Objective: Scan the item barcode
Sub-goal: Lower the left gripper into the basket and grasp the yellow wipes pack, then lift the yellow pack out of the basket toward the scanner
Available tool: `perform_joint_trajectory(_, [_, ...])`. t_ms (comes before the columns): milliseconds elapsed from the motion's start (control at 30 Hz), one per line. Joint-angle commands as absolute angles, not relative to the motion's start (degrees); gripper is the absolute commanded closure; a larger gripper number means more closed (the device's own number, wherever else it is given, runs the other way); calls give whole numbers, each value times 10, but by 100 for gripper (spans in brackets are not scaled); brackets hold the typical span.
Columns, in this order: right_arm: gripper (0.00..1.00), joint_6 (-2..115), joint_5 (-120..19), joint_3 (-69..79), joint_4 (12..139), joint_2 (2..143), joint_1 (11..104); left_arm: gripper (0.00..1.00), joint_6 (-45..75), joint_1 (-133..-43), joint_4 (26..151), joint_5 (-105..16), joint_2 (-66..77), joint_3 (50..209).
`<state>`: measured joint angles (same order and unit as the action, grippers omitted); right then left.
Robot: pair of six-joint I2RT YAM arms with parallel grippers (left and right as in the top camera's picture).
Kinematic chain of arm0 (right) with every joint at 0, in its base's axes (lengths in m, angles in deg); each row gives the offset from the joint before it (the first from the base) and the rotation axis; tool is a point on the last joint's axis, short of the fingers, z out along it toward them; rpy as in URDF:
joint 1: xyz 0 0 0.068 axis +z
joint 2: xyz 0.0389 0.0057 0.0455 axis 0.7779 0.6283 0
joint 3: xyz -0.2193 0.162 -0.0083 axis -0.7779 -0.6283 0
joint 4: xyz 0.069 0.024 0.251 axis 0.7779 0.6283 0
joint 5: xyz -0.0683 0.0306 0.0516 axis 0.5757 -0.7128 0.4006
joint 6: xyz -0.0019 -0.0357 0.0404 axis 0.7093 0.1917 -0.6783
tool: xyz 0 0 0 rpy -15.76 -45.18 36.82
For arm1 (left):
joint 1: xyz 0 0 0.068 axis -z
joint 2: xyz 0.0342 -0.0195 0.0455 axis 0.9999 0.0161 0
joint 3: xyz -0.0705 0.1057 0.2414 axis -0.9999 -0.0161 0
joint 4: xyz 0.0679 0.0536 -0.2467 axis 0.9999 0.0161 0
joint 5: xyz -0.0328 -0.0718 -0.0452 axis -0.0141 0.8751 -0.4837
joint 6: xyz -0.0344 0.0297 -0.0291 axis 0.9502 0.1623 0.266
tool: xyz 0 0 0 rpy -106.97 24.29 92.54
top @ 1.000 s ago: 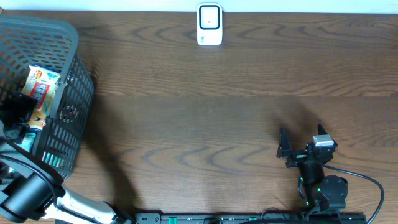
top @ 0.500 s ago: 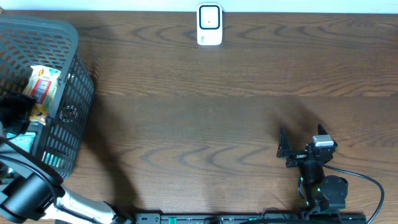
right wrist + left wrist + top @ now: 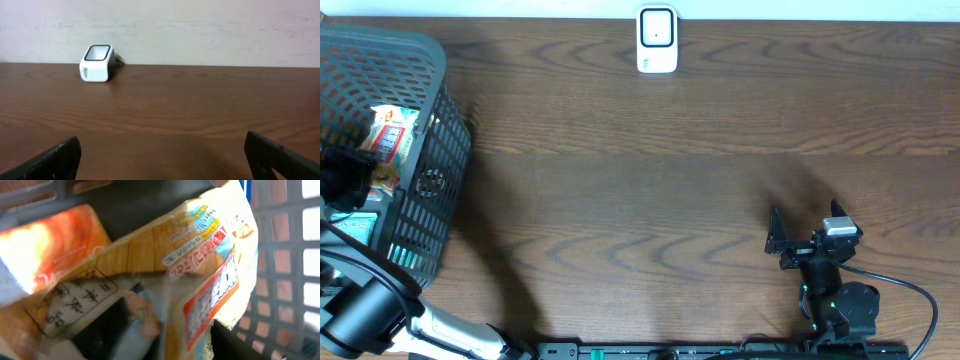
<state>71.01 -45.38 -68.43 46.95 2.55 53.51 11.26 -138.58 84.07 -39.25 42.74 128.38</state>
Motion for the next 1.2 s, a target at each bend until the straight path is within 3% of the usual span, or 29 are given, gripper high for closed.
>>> perform_joint_trajectory(0, [1, 704, -454, -685, 471, 25, 533, 66, 102, -1380, 834, -368, 432, 1285])
perform_joint_trajectory(67, [1, 704, -454, -685, 471, 25, 533, 78, 102, -1380, 832, -367, 432, 1285])
perform_joint_trajectory(100, [1, 704, -454, -685, 471, 25, 533, 92, 102, -1380, 832, -367, 431, 1285])
perform_joint_trajectory(400, [1, 704, -454, -685, 471, 25, 533, 93, 111, -1394, 826, -276, 383, 1295])
perform_joint_trajectory(1167, [1, 704, -454, -685, 471, 25, 533, 93, 357, -1424, 753, -239, 47, 1295])
